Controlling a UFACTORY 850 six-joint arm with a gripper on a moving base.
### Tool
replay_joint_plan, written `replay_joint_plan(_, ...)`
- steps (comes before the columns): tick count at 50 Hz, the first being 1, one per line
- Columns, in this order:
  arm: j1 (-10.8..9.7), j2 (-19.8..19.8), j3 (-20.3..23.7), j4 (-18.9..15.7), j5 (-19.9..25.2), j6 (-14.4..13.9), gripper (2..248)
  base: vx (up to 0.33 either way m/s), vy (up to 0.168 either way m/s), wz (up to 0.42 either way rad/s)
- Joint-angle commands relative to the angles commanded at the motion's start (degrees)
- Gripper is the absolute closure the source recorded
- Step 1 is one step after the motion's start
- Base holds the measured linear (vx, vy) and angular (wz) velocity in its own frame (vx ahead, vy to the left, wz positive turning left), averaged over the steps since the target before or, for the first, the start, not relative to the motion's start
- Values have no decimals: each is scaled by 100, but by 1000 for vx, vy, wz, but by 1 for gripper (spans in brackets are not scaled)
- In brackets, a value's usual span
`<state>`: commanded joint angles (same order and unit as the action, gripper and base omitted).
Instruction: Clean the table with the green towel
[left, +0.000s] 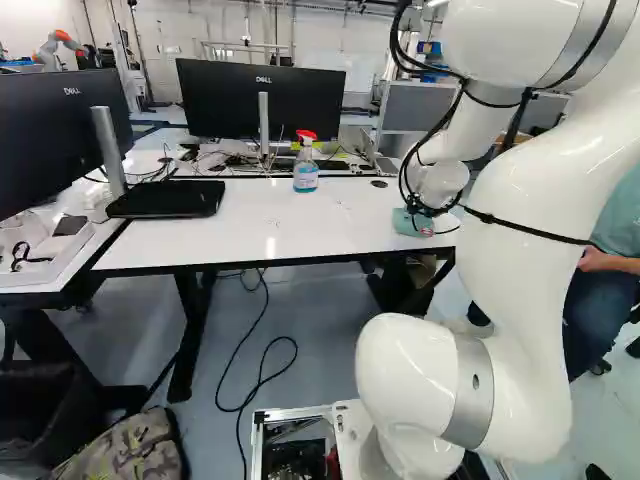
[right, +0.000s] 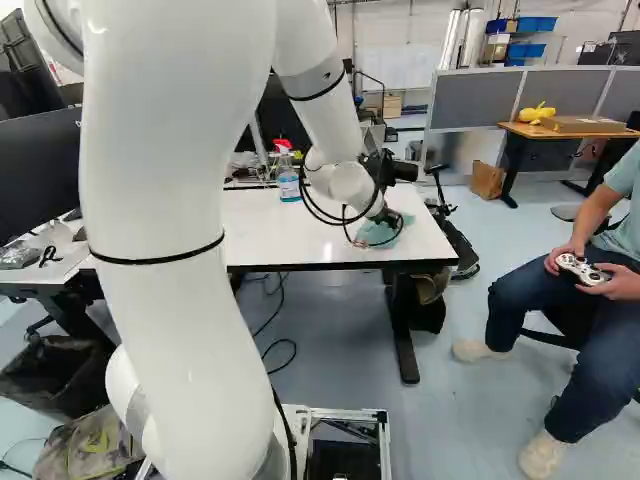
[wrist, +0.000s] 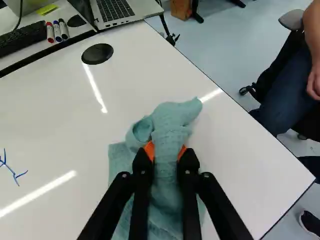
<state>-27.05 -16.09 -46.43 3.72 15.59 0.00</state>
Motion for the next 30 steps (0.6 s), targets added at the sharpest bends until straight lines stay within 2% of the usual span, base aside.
replay_joint_plan(1,0,0,0,0,0,0,177,0,0,0)
replay_joint_plan(2,0,0,0,0,0,0,193,0,0,0)
replay_joint_plan(15,10,67,6,0,0,0,193,0,0,0)
replay_joint_plan(30,119,182,-79,0,18,0,193,0,0,0)
